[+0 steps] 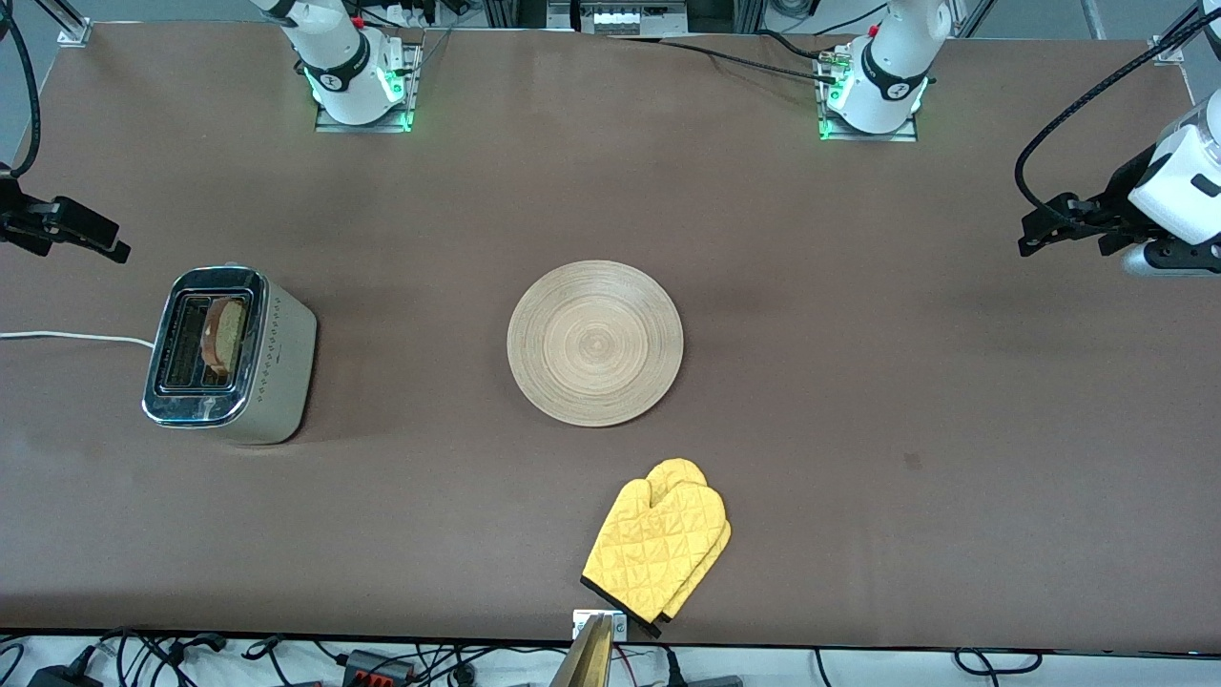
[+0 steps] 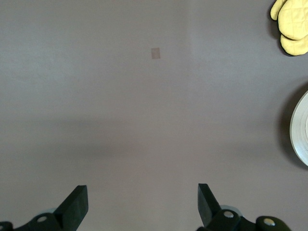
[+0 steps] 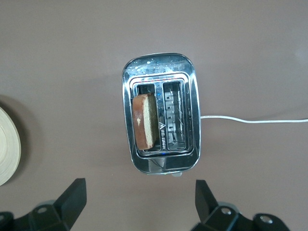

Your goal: Move plate and put bread in toaster

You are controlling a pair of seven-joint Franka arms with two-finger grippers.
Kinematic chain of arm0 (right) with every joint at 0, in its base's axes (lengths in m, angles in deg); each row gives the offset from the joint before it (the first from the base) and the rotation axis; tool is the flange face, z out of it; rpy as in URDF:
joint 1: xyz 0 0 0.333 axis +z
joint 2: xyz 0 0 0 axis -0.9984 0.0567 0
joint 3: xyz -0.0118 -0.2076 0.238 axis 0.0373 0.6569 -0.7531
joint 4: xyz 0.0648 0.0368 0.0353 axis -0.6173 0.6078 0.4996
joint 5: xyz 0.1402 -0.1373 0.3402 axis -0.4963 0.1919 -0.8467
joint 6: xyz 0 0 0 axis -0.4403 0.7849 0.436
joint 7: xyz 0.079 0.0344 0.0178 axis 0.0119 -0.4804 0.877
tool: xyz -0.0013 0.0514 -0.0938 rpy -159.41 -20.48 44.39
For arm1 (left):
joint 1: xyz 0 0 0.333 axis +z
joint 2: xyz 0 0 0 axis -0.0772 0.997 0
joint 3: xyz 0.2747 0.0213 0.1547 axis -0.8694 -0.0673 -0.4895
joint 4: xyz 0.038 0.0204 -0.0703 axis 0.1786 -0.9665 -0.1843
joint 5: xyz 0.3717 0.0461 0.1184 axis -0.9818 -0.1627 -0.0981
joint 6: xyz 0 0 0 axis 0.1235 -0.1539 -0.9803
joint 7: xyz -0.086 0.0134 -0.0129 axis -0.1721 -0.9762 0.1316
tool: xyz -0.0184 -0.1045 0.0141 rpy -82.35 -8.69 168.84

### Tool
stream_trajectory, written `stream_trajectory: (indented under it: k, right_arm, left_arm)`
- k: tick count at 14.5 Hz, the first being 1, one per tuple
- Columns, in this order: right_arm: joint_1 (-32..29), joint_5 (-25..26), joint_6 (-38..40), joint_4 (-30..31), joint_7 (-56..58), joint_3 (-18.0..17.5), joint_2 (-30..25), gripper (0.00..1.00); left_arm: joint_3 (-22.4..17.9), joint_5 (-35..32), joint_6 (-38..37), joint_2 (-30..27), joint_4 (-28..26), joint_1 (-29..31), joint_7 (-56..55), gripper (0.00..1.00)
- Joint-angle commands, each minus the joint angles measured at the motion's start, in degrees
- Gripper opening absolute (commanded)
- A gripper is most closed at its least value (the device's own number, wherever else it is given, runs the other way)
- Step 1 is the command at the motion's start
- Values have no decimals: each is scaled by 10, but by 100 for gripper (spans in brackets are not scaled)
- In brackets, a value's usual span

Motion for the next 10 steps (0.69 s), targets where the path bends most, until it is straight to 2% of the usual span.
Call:
stream_trajectory:
  k: [1, 10]
  right_arm:
    - [-14, 7, 3, 4, 7, -22, -9, 100]
    - [-14, 6, 5, 5, 1, -22, -13, 100]
  left_arm:
    - [0, 10, 1, 1, 3, 3, 12, 100]
    - [0, 10, 1, 1, 3, 3, 12, 100]
